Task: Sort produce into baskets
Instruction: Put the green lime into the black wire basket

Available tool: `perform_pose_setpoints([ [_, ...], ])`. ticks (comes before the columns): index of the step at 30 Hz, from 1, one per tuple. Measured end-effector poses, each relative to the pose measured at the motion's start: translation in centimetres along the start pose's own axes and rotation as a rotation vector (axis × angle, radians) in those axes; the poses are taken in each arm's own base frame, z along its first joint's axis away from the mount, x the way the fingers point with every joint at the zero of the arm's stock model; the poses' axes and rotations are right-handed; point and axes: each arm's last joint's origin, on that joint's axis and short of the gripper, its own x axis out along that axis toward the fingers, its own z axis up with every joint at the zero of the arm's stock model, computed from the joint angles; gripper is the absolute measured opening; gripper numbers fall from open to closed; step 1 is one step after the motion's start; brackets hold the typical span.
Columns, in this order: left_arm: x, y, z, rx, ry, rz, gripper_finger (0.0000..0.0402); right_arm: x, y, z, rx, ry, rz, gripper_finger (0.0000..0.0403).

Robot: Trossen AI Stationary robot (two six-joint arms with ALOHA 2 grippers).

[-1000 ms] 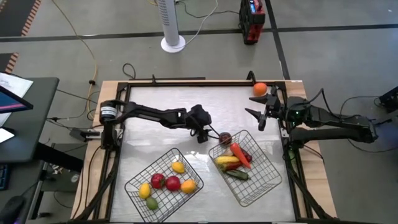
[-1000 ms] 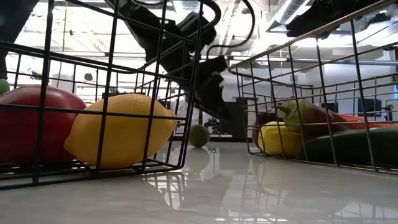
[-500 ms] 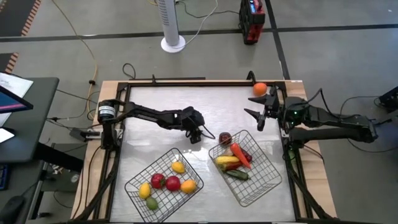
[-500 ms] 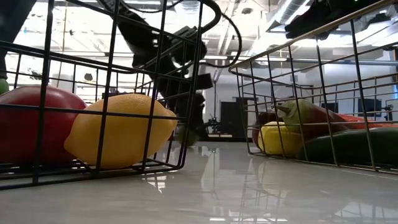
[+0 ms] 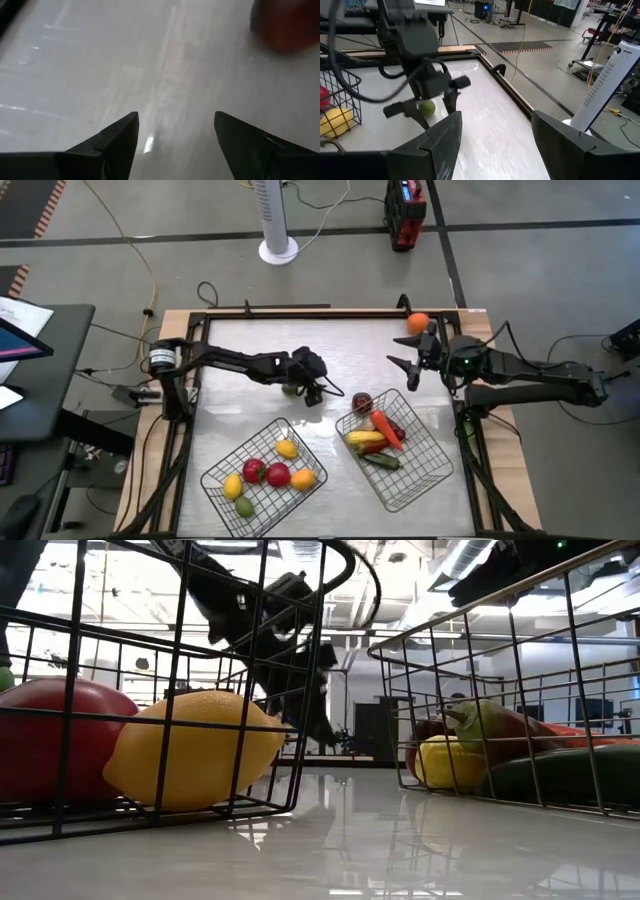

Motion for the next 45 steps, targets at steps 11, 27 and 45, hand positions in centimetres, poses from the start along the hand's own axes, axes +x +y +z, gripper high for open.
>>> perform_pose_setpoints([
  [11, -5.3, 0.1, 1.7, -0.014, 0.119, 0.115, 0.0300, 0.0, 0.0, 0.2, 0.001, -0.016, -0.003, 0.0268],
  [27, -3.0, -0.8, -3.1, -0.080, 0.170, 0.017, 0.0369, 0.0, 0.0, 0.1, -0.001, -0.014, 0.001, 0.0268],
  [45, -1.0, -0.3, -4.6, -0.070, -0.051, 0.079, 0.0369, 0.0, 0.0, 0.3, 0.002, -0.028, 0.001, 0.0268],
])
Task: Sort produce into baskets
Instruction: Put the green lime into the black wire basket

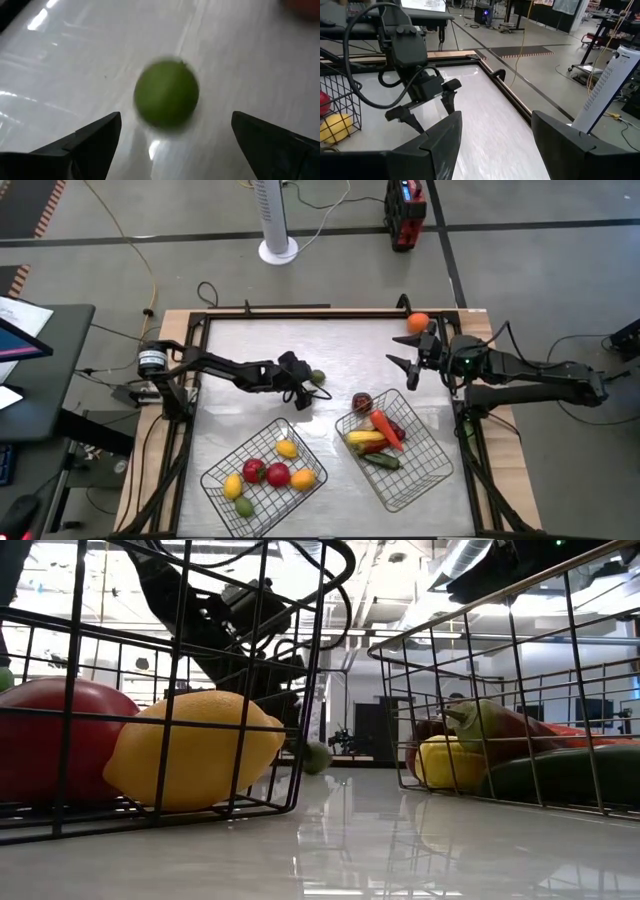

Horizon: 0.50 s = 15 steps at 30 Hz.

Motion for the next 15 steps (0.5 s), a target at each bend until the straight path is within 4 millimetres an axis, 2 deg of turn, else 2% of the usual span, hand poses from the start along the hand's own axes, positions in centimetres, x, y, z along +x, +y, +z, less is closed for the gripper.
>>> perform_pose_setpoints([
  [15, 4.4, 0.0, -0.5, 0.032, -0.177, -0.049, 0.0369, 0.0, 0.2, 0.1, -0.014, -0.011, 0.011, 0.0268],
])
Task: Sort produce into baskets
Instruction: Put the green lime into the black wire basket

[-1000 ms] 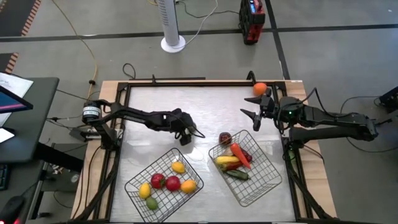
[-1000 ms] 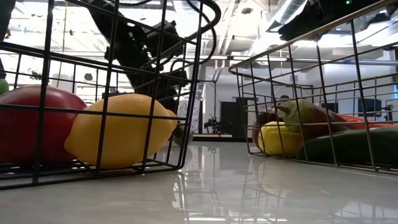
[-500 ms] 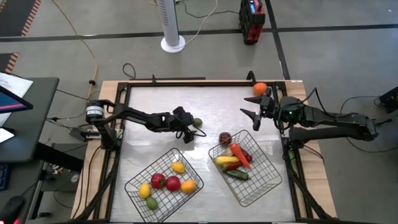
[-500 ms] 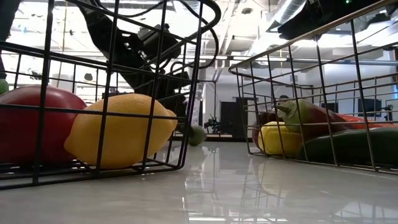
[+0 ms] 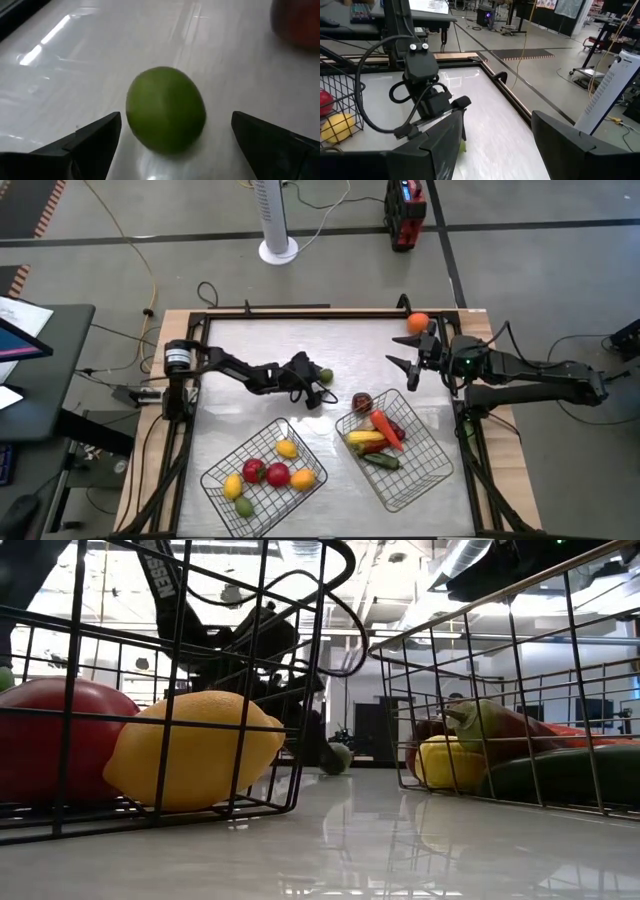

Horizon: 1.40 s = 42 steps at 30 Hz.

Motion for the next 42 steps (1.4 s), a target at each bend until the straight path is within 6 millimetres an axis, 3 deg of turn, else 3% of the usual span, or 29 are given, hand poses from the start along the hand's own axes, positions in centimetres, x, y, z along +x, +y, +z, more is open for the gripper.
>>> perform_pose_setpoints([
  [9, 0.6, 0.2, 0.1, 0.007, -0.067, 0.046, 0.0354, 0.0, 0.0, 0.0, -0.006, 0.000, -0.002, 0.0268],
  [20, 0.6, 0.2, 0.3, -0.004, -0.093, 0.020, 0.0213, 0.0, 0.0, 0.0, -0.006, -0.003, -0.003, 0.0268],
  [25, -0.2, 0.3, 1.3, -0.004, -0.119, 0.010, 0.0184, 0.0, 0.0, 0.0, -0.009, -0.003, -0.003, 0.0268],
  [29, -2.3, 0.6, 3.7, 0.002, -0.182, 0.012, 0.0192, 0.0, 0.0, 0.0, -0.010, 0.002, -0.002, 0.0268],
  [33, -5.9, 0.7, 6.5, 0.014, -0.236, -0.095, 0.0196, 0.0, 0.0, -0.1, -0.012, 0.012, -0.002, 0.0268],
  [42, -14.8, -1.8, 9.9, -0.069, -0.247, -0.786, 0.0198, 0.0, 0.0, -0.1, -0.006, 0.015, -0.002, 0.0268],
])
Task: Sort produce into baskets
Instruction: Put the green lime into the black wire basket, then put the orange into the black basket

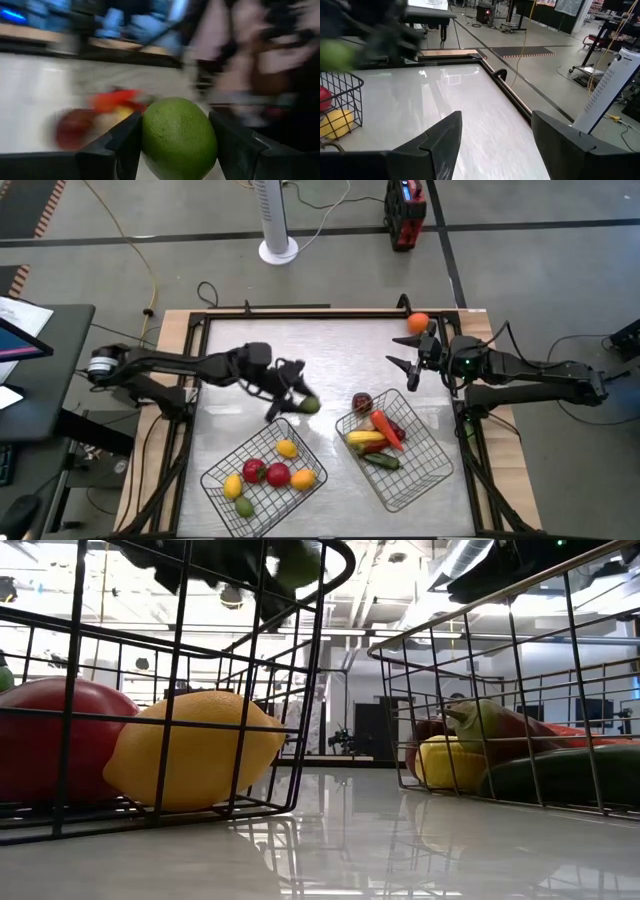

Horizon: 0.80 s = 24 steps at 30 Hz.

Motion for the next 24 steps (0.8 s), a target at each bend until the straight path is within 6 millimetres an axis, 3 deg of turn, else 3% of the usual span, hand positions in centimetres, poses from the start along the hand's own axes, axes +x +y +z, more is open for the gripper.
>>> perform_pose_setpoints([
  [4, 0.3, -3.8, -0.4, -0.071, 0.076, -0.124, 0.0198, 0.0, 0.0, 0.0, 0.008, -0.003, -0.001, 0.0268],
  [9, 1.0, -7.2, -2.7, -0.116, 0.275, -0.158, 0.0198, 0.0, 0.0, 0.1, 0.023, -0.011, -0.002, 0.0268],
  [14, 1.2, -8.4, -4.4, -0.224, 0.376, 0.056, 0.0211, 0.0, 0.0, 0.1, 0.025, -0.012, -0.002, 0.0268],
  [24, 1.1, -9.4, -5.4, -0.231, 0.437, 0.153, 0.0288, 0.0, 0.0, 0.1, 0.024, -0.012, -0.004, 0.0268],
])
